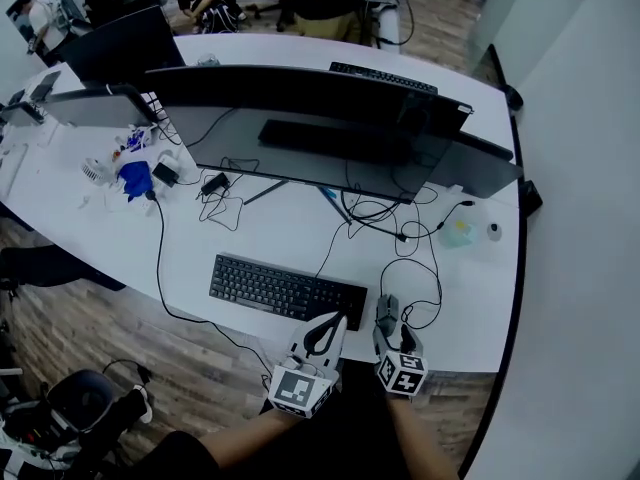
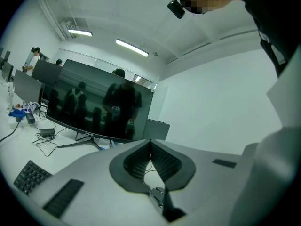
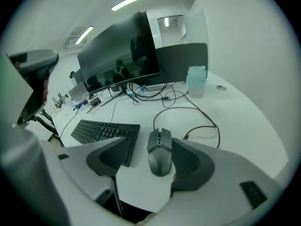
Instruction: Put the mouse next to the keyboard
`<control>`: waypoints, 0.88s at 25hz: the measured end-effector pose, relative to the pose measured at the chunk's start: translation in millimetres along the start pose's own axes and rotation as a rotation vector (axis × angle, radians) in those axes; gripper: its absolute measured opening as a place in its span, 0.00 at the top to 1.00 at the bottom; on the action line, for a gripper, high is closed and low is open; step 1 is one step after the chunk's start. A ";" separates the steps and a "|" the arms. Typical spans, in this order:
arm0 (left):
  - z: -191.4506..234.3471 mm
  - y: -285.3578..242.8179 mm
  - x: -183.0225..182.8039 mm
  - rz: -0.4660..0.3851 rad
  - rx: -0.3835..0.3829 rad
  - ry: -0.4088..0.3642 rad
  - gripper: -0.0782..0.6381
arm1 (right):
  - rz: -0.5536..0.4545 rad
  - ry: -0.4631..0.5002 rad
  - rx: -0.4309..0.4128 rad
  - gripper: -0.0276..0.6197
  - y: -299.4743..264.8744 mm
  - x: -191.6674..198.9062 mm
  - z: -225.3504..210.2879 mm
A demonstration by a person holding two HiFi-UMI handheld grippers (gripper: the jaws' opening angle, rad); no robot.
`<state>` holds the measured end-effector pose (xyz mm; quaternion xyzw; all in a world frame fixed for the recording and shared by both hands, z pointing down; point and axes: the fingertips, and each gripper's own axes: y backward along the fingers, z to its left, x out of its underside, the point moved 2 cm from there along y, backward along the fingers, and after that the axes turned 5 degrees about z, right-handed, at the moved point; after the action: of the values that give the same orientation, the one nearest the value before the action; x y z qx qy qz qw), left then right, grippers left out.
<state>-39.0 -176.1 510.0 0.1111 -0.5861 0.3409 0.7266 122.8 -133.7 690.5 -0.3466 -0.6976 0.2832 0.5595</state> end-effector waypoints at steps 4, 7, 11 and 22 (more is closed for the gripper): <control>-12.7 13.9 -2.8 -0.018 0.024 0.000 0.87 | -0.141 0.019 -0.015 0.48 46.6 -28.4 12.8; -25.7 26.2 -12.9 -0.061 0.040 -0.026 0.87 | -0.245 0.047 -0.027 0.50 83.9 -49.3 23.1; -54.0 45.5 -13.6 -0.110 0.055 -0.026 0.87 | -0.394 0.067 -0.028 0.64 139.9 -61.1 31.4; -192.6 153.9 11.8 -0.161 0.041 -0.135 0.87 | -0.619 0.224 -0.197 0.93 304.8 11.2 74.0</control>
<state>15.0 50.6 428.8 0.1953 -0.6160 0.2850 0.7080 99.8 57.3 442.6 -0.1996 -0.7279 -0.0086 0.6560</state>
